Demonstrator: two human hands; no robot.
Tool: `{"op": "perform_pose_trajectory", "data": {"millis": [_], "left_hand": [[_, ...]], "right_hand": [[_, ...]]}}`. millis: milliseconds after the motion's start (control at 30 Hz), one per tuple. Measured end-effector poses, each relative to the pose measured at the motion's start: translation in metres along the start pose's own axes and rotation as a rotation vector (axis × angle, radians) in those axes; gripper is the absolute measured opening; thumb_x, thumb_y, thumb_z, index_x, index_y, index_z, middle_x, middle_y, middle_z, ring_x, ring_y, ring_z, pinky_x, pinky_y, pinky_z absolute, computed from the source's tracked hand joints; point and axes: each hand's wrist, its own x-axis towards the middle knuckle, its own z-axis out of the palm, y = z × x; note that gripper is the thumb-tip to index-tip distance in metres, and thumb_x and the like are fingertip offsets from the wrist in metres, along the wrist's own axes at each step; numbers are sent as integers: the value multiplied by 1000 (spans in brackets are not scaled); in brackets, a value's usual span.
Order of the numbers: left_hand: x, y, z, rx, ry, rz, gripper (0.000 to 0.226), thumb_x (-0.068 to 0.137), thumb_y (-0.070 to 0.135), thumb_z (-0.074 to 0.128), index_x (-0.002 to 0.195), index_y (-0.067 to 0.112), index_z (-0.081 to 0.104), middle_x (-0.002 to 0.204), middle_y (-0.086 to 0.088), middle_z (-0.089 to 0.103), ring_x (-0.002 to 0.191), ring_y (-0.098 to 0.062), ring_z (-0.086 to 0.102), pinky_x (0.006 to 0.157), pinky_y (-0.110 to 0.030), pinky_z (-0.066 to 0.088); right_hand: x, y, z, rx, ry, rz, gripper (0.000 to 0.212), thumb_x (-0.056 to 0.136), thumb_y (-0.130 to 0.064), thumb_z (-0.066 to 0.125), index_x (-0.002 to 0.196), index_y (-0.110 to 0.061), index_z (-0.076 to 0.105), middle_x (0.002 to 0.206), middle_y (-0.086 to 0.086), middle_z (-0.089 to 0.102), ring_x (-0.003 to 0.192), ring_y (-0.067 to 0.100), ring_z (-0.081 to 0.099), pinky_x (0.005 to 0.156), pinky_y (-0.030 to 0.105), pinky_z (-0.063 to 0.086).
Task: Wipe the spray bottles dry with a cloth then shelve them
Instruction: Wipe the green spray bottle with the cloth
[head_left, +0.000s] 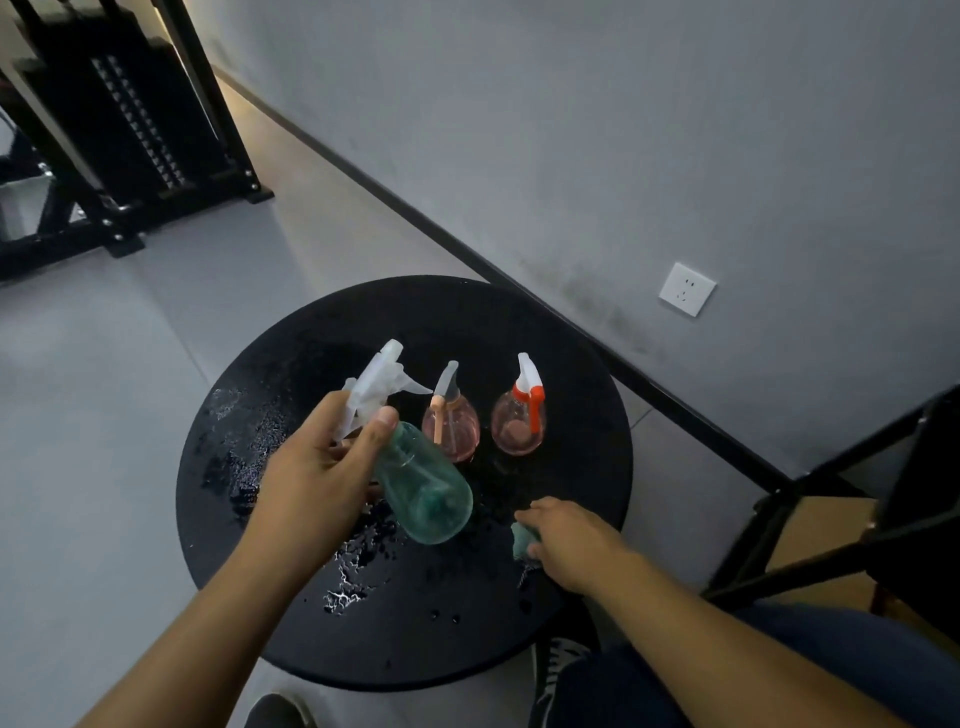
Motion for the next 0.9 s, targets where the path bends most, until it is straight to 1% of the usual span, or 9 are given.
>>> {"op": "perform_pose_trajectory", "data": {"millis": [133, 267, 367, 433, 500, 567, 633, 800, 900], "left_hand": [[4, 1, 3, -22, -27, -11, 12, 103, 40, 61, 108, 32, 67, 93, 19, 77, 78, -8, 78, 60, -20, 61], [3, 3, 3, -19, -15, -9, 11, 103, 39, 62, 106, 30, 67, 89, 17, 77, 74, -10, 78, 53, -17, 56], [2, 4, -2, 11, -6, -3, 8, 104, 40, 60, 106, 35, 66, 90, 21, 76, 69, -10, 78, 47, -16, 50], [0, 3, -7, 27, 1, -1, 9, 103, 45, 60, 106, 40, 66, 93, 23, 76, 71, -12, 79, 50, -20, 53], [-1, 1, -12, 11, 22, 4, 11, 101, 49, 60, 106, 42, 67, 95, 17, 78, 77, -12, 79, 63, -32, 63], [-4, 1, -16, 1, 46, 0, 11, 101, 49, 61, 105, 41, 68, 95, 11, 79, 77, -12, 80, 69, -42, 65], [-6, 3, -20, -17, 61, 0, 9, 102, 46, 62, 105, 41, 68, 94, 11, 79, 74, -12, 80, 69, -45, 66], [-11, 6, -34, -47, 99, 23, 7, 103, 42, 62, 107, 41, 68, 93, 17, 79, 78, -7, 79, 71, -43, 67], [-13, 4, -46, -33, 124, 36, 7, 102, 45, 63, 106, 44, 68, 93, 18, 78, 80, -4, 78, 72, -42, 67]], "right_hand": [[5, 1, 5, -17, 26, -3, 34, 96, -22, 59, 130, -18, 58, 123, 4, 53, 114, 27, 53, 94, 44, 50], [4, -4, 2, -17, 90, -16, 27, 93, -18, 62, 119, -17, 59, 117, 1, 52, 108, 23, 52, 90, 38, 50], [0, -8, -2, -9, 115, -41, 24, 91, -12, 63, 113, -17, 58, 115, 0, 51, 106, 21, 53, 86, 36, 50], [-3, -11, -4, -7, 130, -56, 24, 90, -8, 60, 111, -17, 57, 114, 1, 52, 106, 21, 53, 84, 35, 50], [-7, -14, -7, -16, 164, -79, 25, 88, -5, 57, 109, -19, 56, 111, 0, 55, 105, 20, 53, 80, 33, 48], [-10, -19, -11, -21, 224, -111, 24, 87, -3, 57, 104, -20, 55, 106, -1, 58, 101, 19, 53, 77, 33, 48], [-13, -25, -16, -31, 314, -152, 24, 86, -3, 57, 98, -23, 55, 100, -4, 59, 98, 17, 54, 74, 32, 48], [-21, -46, -38, 49, 554, -289, 22, 88, -12, 62, 93, -33, 61, 98, -16, 62, 98, 5, 55, 80, 26, 51], [-35, -63, -58, 103, 668, -386, 18, 91, -14, 62, 98, -31, 65, 101, -17, 64, 100, 3, 55, 84, 24, 50]]}}
